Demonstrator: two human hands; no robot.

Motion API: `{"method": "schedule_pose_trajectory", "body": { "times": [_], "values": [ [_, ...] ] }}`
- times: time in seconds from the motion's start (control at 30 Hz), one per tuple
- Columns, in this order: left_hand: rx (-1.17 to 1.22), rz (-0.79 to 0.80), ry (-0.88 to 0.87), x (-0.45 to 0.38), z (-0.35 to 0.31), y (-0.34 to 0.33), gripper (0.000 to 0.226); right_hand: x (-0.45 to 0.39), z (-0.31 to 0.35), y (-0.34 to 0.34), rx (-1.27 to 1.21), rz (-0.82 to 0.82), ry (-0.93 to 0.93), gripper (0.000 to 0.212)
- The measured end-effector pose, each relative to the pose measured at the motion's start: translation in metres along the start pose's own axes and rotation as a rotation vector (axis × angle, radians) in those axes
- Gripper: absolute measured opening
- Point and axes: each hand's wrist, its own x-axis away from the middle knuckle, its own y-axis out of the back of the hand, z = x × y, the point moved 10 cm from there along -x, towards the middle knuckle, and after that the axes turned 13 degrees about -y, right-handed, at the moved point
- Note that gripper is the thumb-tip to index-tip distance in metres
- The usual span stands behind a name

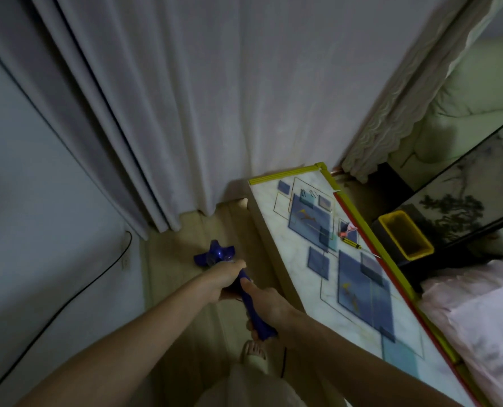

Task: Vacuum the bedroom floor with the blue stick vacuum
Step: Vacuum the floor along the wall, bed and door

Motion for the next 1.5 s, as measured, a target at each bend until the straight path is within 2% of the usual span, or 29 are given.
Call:
{"method": "schedule_pose_trajectory", "body": {
  "times": [0.17, 0.27, 0.4, 0.53, 0.63, 0.93, 1.13, 1.3, 1.5],
  "values": [
    [0.088, 0.007, 0.045, 0.032, 0.033, 0.003, 0.028, 0.03, -0.025, -0.014, 0.039, 0.021, 0.002, 0.049],
    [0.129, 0.025, 0.05, 0.043, 0.037, -0.004, 0.021, 0.036, -0.033, -0.009, 0.054, -0.016, 0.008, 0.048],
    [0.099, 0.078, 0.047, 0.041, 0.041, -0.016, 0.022, 0.028, -0.038, -0.002, 0.125, -0.098, 0.053, 0.048],
    [0.114, 0.026, 0.062, 0.03, 0.05, -0.006, 0.026, 0.0, -0.044, -0.015, 0.133, -0.083, 0.037, 0.051],
    [0.172, -0.044, 0.061, 0.012, 0.046, 0.013, 0.021, -0.022, -0.024, -0.025, 0.127, -0.064, 0.055, 0.05],
    [0.242, -0.129, -0.04, -0.07, -0.011, 0.053, 0.032, -0.086, 0.068, -0.015, 0.153, -0.057, 0.069, 0.052],
    [0.248, -0.182, -0.079, -0.112, -0.028, 0.061, 0.027, -0.118, 0.094, -0.005, 0.177, -0.043, 0.059, 0.054],
    [0.198, -0.164, -0.063, -0.117, -0.03, 0.057, 0.021, -0.112, 0.095, -0.003, 0.187, -0.031, 0.074, 0.054],
    [0.322, -0.09, -0.05, -0.088, -0.024, 0.04, 0.017, -0.058, 0.089, 0.004, 0.203, -0.05, 0.097, 0.052]
  ]
}}
